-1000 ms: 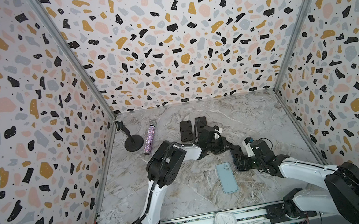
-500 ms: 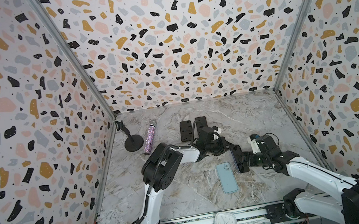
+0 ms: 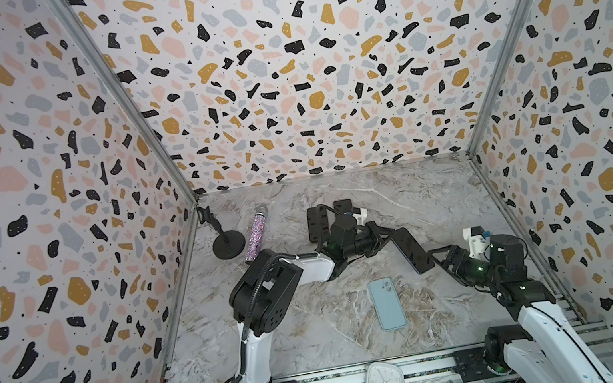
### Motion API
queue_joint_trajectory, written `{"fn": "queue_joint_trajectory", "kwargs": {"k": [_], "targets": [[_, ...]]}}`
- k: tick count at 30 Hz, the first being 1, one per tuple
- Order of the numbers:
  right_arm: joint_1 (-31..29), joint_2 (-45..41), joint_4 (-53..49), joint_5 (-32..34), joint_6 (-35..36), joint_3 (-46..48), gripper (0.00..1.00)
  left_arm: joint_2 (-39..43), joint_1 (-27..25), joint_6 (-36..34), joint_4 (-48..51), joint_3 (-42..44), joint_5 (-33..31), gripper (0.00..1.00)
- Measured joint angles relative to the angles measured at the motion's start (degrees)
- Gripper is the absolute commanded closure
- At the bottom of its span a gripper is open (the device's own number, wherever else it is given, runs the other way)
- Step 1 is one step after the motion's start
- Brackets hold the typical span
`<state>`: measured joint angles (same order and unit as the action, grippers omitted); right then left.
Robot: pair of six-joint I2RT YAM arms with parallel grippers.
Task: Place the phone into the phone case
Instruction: 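Lift the blue-edged phone upright with both grippers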
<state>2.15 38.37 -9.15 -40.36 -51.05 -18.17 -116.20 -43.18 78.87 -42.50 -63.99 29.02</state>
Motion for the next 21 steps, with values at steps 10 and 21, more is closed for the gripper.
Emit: {"fn": "queue_joint_trajectory", "kwargs": {"k": [10,21], "targets": [[3.4,2.1,21.3,-11.1,-18.9,9.0,0.4,0.0,-0.4,7.0,-8.6,3.7,-3.5,1.0],[6.3,2.3,39.7,-11.3,-30.4,15.9,0.68,0.0,-0.8,10.8,-13.4,5.6,-4.5,1.0]]}}
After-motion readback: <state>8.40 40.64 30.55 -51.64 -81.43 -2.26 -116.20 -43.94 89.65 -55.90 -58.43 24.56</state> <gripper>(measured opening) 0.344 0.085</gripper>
